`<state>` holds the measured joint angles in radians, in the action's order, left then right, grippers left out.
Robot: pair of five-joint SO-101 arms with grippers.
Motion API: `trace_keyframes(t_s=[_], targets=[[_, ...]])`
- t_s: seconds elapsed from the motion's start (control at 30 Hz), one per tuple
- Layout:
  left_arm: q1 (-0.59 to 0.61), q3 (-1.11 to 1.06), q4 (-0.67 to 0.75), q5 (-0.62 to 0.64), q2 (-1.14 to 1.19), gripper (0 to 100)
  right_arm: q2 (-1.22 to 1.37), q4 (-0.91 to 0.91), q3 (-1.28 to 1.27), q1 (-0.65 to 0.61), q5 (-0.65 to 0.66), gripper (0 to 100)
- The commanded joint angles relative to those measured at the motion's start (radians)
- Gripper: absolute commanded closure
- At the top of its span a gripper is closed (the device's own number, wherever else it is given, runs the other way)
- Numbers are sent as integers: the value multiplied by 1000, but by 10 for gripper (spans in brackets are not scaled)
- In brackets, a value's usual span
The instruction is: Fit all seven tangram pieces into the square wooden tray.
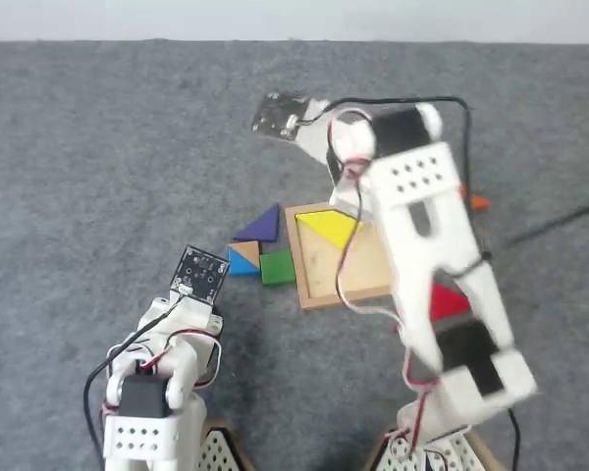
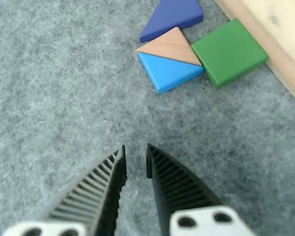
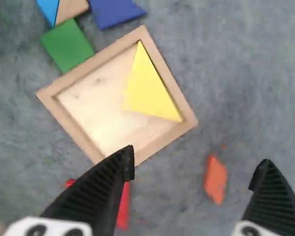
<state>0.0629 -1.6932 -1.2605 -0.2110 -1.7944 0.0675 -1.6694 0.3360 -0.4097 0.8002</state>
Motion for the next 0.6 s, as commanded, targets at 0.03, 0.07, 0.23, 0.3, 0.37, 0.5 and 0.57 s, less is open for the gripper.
trace_keyframes(t_s=[0.03, 0.07, 0.23, 0.3, 0.37, 0.5, 0.57], targets=[[-5, 10, -6, 5, -23, 935, -248, 128, -384, 133, -265, 634], [-5, 10, -6, 5, -23, 935, -288, 185, -473, 162, -305, 634], [-5, 10, -6, 5, -23, 935, -503, 440, -901, 225, -341, 634], [-5, 10, -6, 5, -23, 935, -555, 490, -984, 220, -384, 634], [-5, 10, -6, 5, -23, 935, -556, 447, -991, 219, -480, 634], [-5, 10, -6, 5, -23, 935, -453, 366, -996, 232, -559, 634], [-6, 10, -6, 5, -23, 935, -386, 363, -990, 278, -549, 634]])
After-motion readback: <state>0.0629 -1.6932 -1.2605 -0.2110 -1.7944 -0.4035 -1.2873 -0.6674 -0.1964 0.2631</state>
